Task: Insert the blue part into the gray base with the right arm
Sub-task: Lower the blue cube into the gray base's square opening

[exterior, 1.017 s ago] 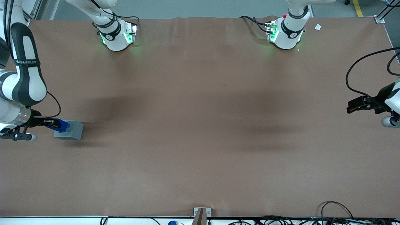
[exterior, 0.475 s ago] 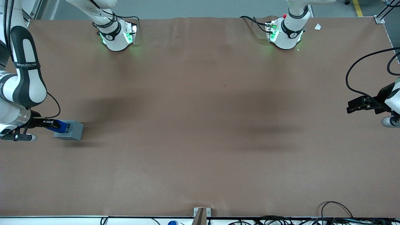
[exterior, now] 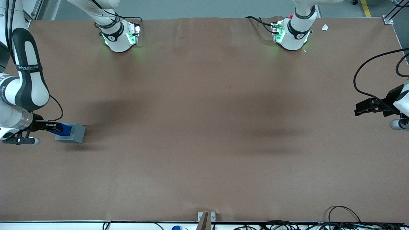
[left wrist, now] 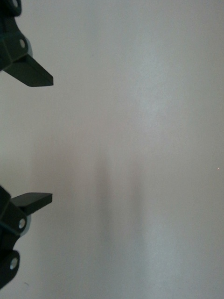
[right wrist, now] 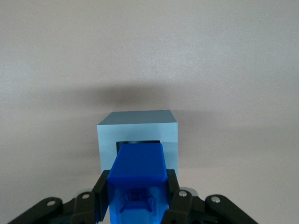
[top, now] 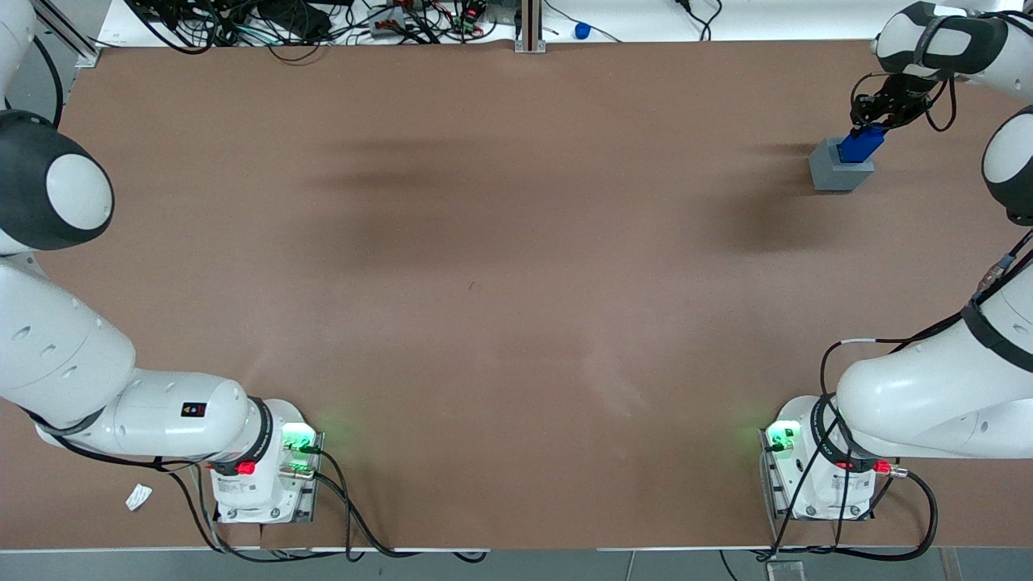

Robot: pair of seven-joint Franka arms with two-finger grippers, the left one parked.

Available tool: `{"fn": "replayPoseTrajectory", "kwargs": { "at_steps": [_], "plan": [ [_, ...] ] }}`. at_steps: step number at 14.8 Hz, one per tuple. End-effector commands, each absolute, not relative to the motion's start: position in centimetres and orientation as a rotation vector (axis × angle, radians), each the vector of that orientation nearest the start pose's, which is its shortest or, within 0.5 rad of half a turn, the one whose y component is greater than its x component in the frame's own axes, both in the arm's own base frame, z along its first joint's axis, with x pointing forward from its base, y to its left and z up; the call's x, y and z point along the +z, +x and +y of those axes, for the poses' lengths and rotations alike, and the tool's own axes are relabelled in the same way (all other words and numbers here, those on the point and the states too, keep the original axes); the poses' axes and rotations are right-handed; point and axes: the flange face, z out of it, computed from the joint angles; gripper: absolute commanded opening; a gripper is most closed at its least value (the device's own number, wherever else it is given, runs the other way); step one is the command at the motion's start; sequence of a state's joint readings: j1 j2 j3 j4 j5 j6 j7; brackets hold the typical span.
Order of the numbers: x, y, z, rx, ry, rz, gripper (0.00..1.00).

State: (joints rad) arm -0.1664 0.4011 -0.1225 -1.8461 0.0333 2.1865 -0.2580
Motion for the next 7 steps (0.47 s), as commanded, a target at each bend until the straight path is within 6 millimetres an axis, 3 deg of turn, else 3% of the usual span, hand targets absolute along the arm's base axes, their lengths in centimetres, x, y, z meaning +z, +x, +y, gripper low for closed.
{"fn": "replayPoseTrajectory", "kwargs": {
  "at_steps": [1, 7],
  "plan": [
    [30.63, 60.75, -17.24, 0.099, -3.142, 0.044, 0.04],
    [30.39, 60.87, -17.38, 0.09, -3.144, 0.043, 0.04]
  ]
}}
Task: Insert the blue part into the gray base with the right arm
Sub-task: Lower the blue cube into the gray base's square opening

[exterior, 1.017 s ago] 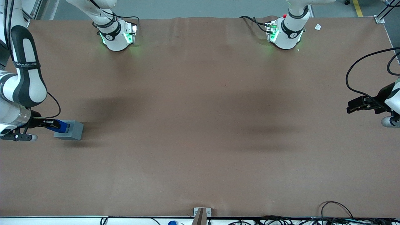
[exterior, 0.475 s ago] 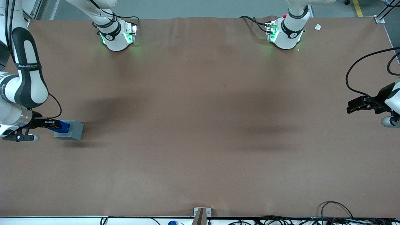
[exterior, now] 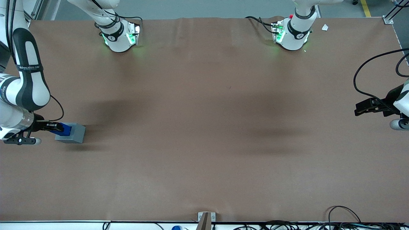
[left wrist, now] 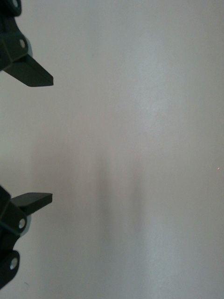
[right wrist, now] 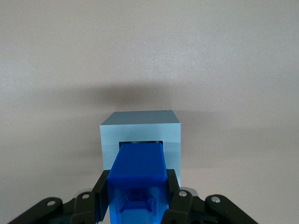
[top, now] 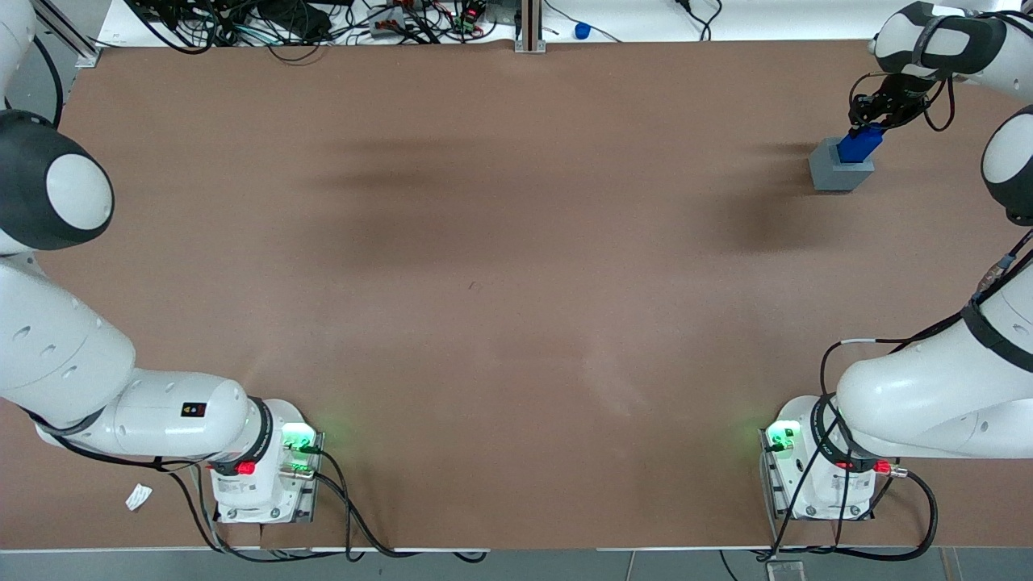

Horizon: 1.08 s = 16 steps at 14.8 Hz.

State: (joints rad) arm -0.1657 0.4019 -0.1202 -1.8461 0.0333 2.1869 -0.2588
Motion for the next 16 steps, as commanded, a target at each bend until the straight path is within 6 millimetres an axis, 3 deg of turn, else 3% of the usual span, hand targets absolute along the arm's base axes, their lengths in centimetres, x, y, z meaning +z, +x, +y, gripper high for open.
{"fn": "replayPoseTrajectory", "kwargs": {
  "at_steps": [1, 7, 9, 10, 11, 12, 16],
  "plan": [
    [30.2, 60.9, -17.4, 0.095, -3.144, 0.034, 0.04],
    [29.3, 60.8, -17.3, 0.117, -3.137, 0.034, 0.05],
    [29.2, 60.8, -17.3, 0.12, -3.137, 0.034, 0.11],
    [28.9, 60.8, -17.3, 0.127, -3.136, 0.034, 0.22],
    [28.8, 60.8, -17.3, 0.127, -3.136, 0.034, 0.55],
    [28.7, 60.9, -17.3, 0.127, -3.136, 0.034, 1.0],
    [29.8, 61.6, -16.9, 0.106, -3.141, 0.026, 1.0]
  ]
}}
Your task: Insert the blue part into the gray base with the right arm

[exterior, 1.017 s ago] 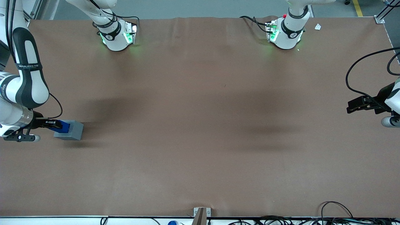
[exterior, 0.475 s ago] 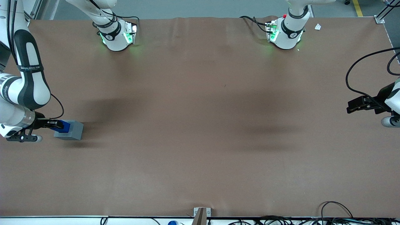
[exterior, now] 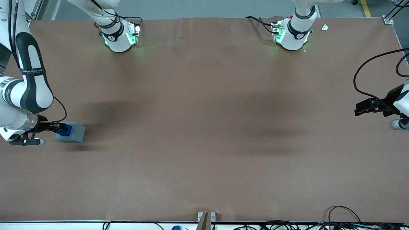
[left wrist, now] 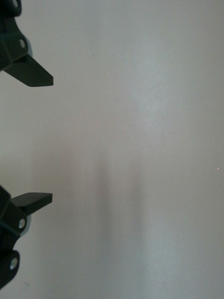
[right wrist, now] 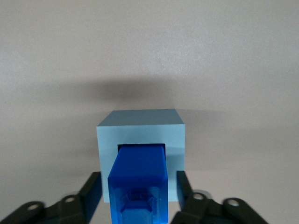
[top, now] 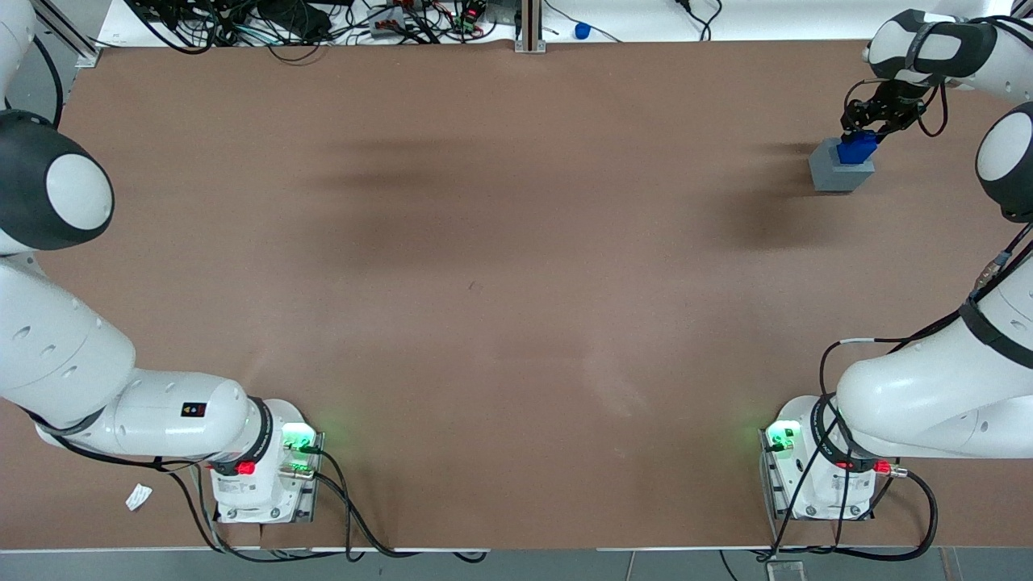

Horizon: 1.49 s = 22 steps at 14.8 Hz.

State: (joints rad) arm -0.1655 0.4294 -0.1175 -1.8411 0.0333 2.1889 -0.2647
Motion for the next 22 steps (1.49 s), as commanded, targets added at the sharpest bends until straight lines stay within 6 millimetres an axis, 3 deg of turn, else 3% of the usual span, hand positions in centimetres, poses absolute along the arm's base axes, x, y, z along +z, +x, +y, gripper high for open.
{"fn": "replayPoseTrajectory", "kwargs": {
  "at_steps": [1, 3, 9, 11, 15, 19, 22],
  "plan": [
    [30.4, 61.9, -16.9, 0.09, -3.145, 0.026, 1.0],
    [33.1, 62.3, -15.7, 0.067, -3.149, -0.011, 1.0],
    [47.4, 60.9, -13.0, 0.029, -3.113, -0.056, 1.0],
    [51.8, 59.1, -10.6, 0.027, -3.094, -0.094, 1.0],
    [59.8, 53.9, -9.3, -0.004, -3.045, -0.101, 1.0],
    [63.4, 50.8, -6.0, 0.022, -3.049, -0.013, 1.0],
    [64.2, 49.8, -3.8, -0.002, -3.066, -0.074, 1.0]
  ]
}}
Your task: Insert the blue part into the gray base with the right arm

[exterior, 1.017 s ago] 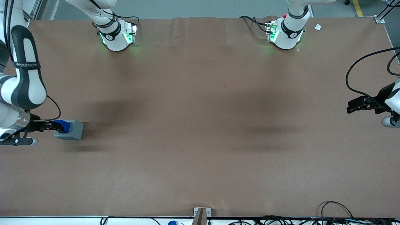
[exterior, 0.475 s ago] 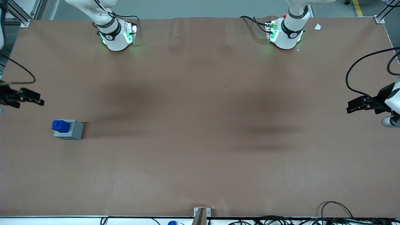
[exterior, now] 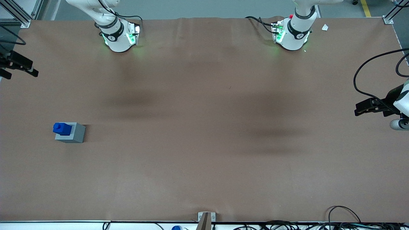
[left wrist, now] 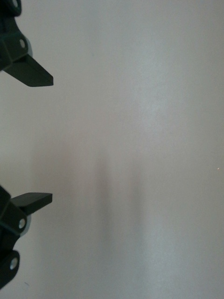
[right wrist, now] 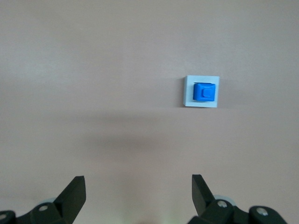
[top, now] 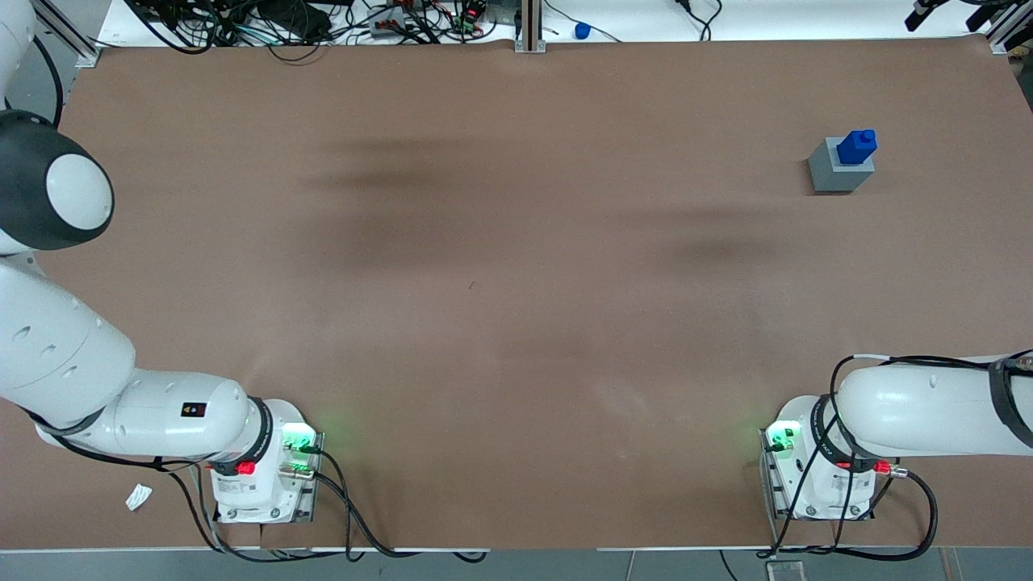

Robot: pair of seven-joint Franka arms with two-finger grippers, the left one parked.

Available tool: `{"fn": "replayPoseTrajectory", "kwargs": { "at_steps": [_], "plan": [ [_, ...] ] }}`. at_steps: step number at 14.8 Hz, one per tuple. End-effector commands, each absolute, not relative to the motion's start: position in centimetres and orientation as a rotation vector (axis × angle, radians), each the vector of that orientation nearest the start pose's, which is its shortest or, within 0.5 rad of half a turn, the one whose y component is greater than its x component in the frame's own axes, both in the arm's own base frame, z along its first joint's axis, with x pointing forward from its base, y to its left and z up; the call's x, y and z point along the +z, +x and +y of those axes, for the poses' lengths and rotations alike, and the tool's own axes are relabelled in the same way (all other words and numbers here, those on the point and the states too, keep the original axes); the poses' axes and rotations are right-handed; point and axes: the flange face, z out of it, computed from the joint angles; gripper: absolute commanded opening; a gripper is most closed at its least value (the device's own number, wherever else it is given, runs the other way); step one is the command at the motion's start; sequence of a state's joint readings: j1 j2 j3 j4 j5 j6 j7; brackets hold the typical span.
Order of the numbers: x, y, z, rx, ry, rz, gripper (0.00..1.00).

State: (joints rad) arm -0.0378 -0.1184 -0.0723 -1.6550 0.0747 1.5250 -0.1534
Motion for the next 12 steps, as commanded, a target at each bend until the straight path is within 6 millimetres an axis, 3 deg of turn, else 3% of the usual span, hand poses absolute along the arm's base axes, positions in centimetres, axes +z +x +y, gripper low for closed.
{"fn": "replayPoseTrajectory", "kwargs": {
  "at_steps": [1, 9, 12],
  "plan": [
    [64.0, 49.6, -3.6, -0.004, -3.068, -0.078, 1.0],
    [65.5, 50.7, -1.5, -0.085, -3.135, -0.157, 1.0],
    [64.9, 51.3, -1.2, -0.074, -3.126, -0.163, 1.0]
  ]
}}
